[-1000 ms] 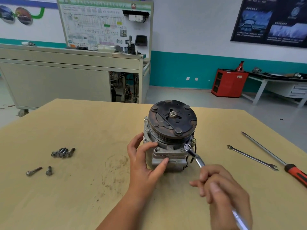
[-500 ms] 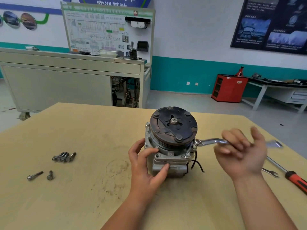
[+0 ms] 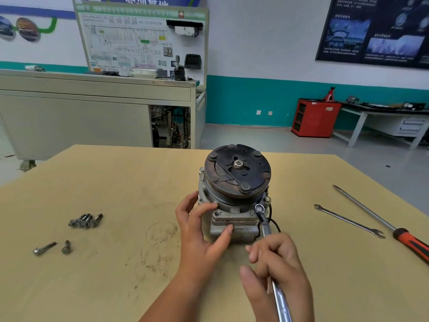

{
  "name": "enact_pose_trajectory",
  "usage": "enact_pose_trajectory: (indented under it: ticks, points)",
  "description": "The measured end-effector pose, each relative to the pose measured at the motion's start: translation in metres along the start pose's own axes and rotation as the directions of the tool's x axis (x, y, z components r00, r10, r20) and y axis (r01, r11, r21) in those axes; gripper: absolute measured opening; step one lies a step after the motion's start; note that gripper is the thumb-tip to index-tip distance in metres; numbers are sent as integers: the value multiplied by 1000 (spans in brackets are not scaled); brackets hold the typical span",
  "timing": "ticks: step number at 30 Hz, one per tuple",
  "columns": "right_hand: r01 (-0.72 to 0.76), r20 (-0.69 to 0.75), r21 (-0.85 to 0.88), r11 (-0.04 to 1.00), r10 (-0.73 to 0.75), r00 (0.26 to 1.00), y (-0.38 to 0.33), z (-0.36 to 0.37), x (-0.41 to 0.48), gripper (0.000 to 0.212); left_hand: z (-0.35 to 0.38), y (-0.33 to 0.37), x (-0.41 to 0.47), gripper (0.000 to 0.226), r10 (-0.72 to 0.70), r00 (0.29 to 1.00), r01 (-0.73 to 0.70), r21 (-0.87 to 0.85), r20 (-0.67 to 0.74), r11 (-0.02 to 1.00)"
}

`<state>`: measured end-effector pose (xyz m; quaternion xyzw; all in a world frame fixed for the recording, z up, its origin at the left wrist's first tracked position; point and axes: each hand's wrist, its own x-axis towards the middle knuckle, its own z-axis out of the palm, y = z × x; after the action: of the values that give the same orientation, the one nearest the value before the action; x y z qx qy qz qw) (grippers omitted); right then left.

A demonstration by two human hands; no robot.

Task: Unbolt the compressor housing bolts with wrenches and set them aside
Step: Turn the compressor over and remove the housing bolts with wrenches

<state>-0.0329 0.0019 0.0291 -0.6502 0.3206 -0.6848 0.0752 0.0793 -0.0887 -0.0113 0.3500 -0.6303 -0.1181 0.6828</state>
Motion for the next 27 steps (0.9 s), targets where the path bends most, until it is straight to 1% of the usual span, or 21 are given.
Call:
enact_pose_trajectory:
  ticks: [3, 5, 6, 8, 9, 10, 11, 12, 13, 14, 16, 17, 18, 19, 20, 21, 22, 23, 24, 25, 27]
  points:
    - [-46, 16, -106, 993, 48, 999, -3, 1, -3, 33, 1, 0, 0, 50, 1, 1000, -1, -3, -9, 1000]
    - [-69, 34, -124, 990, 74, 997, -6, 3, 0, 34, 1, 0, 0, 47, -11, 1000, 11, 0, -7, 1000]
    - [-91, 39, -86, 992, 94, 995, -9, 1, 2, 32, 0, 0, 0, 47, -16, 1000, 16, 1, -3, 1000]
    - [-190, 25, 112, 975, 188, 982, -9, -10, 13, 24, 0, 1, 1, 50, -30, 999, 30, 7, 11, 1000]
    - [-261, 42, 251, 932, 259, 965, -4, -20, 23, 25, 0, 2, 1, 51, -40, 999, 40, 10, 20, 999]
    - [-318, 112, 418, 851, 299, 948, 4, -32, 33, 29, 0, 3, 2, 53, -47, 999, 47, 14, 28, 999]
    - [-391, 242, 609, 690, 308, 920, 14, -44, 46, 34, 0, 3, 2, 53, -48, 998, 48, 20, 32, 999]
    - [-485, 395, 757, 439, 284, 874, 26, -56, 59, 38, 0, 3, 2, 54, -48, 998, 47, 23, 34, 999]
    - [-547, 486, 800, 245, 269, 831, 40, -64, 73, 35, 0, 3, 3, 54, -47, 998, 47, 23, 36, 999]
    - [-608, 555, 783, 131, 294, 778, 53, -69, 87, 32, -1, 3, 3, 54, -45, 998, 45, 21, 38, 999]
    - [-739, 652, 664, 115, 394, 648, 71, -64, 115, 43, -2, 2, 4, 53, -34, 999, 33, 22, 40, 999]
    - [-774, 651, 603, 192, 443, 617, 76, -58, 127, 49, -2, 2, 4, 53, -28, 999, 27, 26, 39, 999]
    - [-798, 661, 554, 239, 456, 596, 79, -52, 136, 52, -2, 3, 4, 52, -24, 999, 23, 27, 39, 999]
    - [-812, 673, 531, 242, 462, 578, 83, -48, 142, 52, -2, 3, 4, 53, -21, 999, 20, 26, 40, 999]
    - [-823, 700, 532, 199, 443, 560, 86, -46, 145, 48, -2, 3, 4, 53, -21, 999, 20, 26, 42, 999]
    - [-825, 741, 556, 104, 386, 549, 89, -48, 144, 44, -2, 3, 4, 54, -24, 999, 23, 29, 44, 999]
    - [-802, 776, 596, -47, 292, 559, 89, -52, 138, 42, -2, 2, 3, 54, -29, 999, 27, 31, 43, 999]
    - [-750, 771, 635, -184, 211, 601, 86, -58, 129, 41, -2, 2, 3, 54, -31, 999, 30, 28, 41, 999]
    - [-682, 723, 689, -245, 180, 667, 81, -64, 118, 40, -2, 1, 3, 54, -31, 999, 30, 25, 39, 999]
    - [-616, 665, 741, -268, 159, 730, 75, -69, 105, 38, -1, 1, 3, 54, -29, 999, 28, 23, 38, 999]
    - [-507, 539, 831, -229, 109, 835, 61, -70, 76, 33, -1, 1, 3, 54, -24, 999, 23, 27, 37, 999]
